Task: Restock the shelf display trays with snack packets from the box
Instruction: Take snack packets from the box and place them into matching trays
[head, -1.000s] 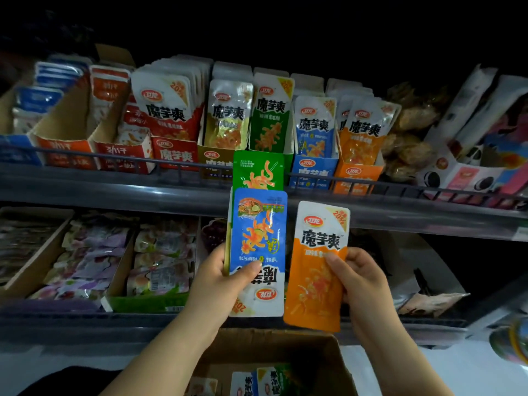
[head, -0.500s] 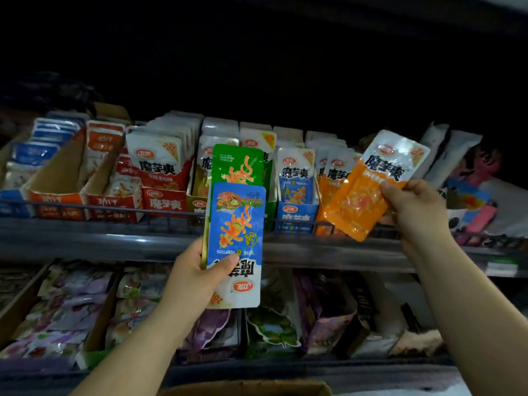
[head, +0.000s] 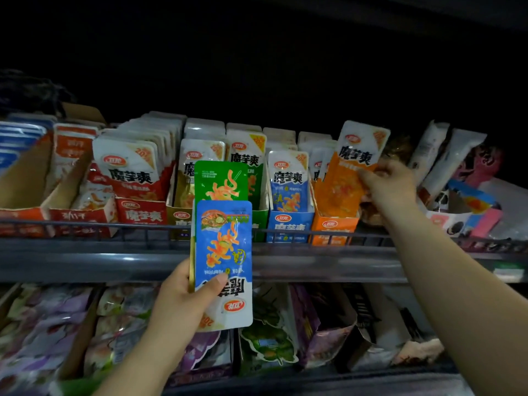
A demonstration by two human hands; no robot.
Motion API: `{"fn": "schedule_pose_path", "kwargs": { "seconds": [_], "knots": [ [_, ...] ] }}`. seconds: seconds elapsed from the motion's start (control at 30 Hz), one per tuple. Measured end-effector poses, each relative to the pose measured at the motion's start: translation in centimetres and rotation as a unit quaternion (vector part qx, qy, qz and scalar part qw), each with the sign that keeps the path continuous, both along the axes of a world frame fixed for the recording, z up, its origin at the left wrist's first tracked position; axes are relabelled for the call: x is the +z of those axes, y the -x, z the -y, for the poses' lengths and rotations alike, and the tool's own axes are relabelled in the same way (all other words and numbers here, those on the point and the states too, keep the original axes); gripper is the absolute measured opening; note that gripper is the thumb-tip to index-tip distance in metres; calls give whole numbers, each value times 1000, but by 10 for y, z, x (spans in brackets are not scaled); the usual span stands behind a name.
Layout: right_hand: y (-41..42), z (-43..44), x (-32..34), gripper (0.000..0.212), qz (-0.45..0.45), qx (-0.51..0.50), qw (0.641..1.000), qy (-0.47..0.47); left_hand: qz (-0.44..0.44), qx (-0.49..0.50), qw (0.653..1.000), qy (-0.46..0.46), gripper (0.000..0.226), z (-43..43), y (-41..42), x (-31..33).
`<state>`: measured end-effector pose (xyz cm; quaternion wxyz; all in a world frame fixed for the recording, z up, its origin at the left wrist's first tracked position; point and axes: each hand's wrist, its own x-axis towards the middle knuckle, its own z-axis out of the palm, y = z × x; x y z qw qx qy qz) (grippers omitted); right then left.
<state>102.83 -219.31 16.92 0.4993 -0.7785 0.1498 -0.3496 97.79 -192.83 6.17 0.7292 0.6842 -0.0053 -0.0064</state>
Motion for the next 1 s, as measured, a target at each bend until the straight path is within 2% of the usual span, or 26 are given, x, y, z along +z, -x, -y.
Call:
{"fn": "schedule_pose_path", "kwargs": {
  "seconds": [0.07,0.13,0.2,0.3,0.37,0.5,0.63,0.73,0.9,1.0],
  "knots": [
    [-3,-3,-8,20,-54,10,998,33,1,0,1000,3,16,3,-2,-1],
    [-3,-8,-14,23,-89,11,993,82,1,-5,1000,11,15,6,-2,-2],
    [-4,-14,-16,29,-88,-13,991,102,-3,-11,1000,20,15,10,-2,-2],
    [-9,-15,-16,53,-58,-60,993,88,-1,-19,999,26,16,12,-3,-2],
    [-12,-14,-15,62,-41,-65,995,65,3,-19,1000,24,16,11,-5,-3],
    [-18,-10,-16,55,-68,-28,997,8,0,-12,1000,25,16,9,-7,-4],
    [-22,-9,-16,47,-76,-16,996,36,0,-14,1000,21,16,8,-8,-5],
    [-25,-10,-14,47,-89,24,995,33,-8,-12,1000,16,17,8,-9,-6],
    [-34,-13,-14,48,-124,38,988,88,-18,-5,1000,15,17,9,-10,-7],
    [-33,-14,-11,45,-108,53,992,25,-13,-7,1000,3,16,8,-10,-7]
  ]
}}
